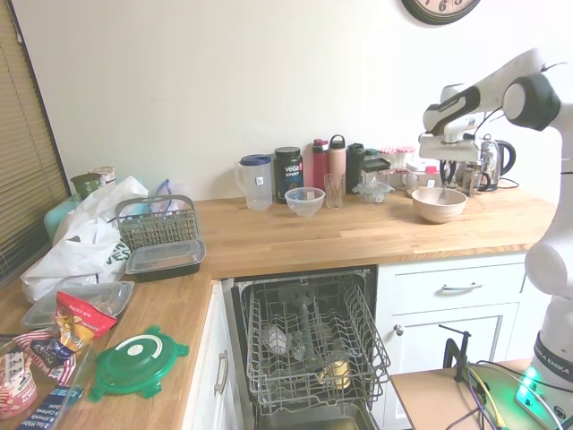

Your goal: Put the fork in the dishwasher

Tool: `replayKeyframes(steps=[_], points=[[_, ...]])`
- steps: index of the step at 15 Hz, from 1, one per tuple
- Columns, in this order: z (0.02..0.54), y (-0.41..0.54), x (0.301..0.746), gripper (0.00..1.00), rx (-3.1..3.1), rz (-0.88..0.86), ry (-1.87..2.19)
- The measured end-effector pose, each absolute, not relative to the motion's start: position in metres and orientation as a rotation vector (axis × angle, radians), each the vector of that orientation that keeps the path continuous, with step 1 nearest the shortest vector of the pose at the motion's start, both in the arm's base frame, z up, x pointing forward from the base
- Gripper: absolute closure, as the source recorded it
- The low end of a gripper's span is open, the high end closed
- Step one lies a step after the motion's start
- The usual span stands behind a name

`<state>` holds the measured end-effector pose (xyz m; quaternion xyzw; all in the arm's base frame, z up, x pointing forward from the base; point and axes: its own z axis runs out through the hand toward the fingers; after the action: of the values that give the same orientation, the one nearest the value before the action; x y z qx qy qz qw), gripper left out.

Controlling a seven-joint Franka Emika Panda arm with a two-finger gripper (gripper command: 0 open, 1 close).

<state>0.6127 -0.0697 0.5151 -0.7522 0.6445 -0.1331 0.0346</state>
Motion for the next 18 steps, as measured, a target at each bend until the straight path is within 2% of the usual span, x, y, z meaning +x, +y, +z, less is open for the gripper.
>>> replayKeyframes(steps=[3, 6, 9, 13, 16, 18], points=[[0.560, -0.036, 0.563, 1.00, -2.347, -0.552, 1.860], [0.571, 0.042, 0.501, 1.00, -2.465, -0.674, 1.751], [0.541, 0.149, 0.417, 1.00, -2.621, -0.746, 1.637], [0.468, 0.236, 0.316, 1.00, -2.762, -0.873, 1.522], [0.446, 0.277, 0.288, 1.00, -2.821, -0.960, 1.455], [0.430, 0.293, 0.288, 1.00, -2.871, -0.976, 1.429]])
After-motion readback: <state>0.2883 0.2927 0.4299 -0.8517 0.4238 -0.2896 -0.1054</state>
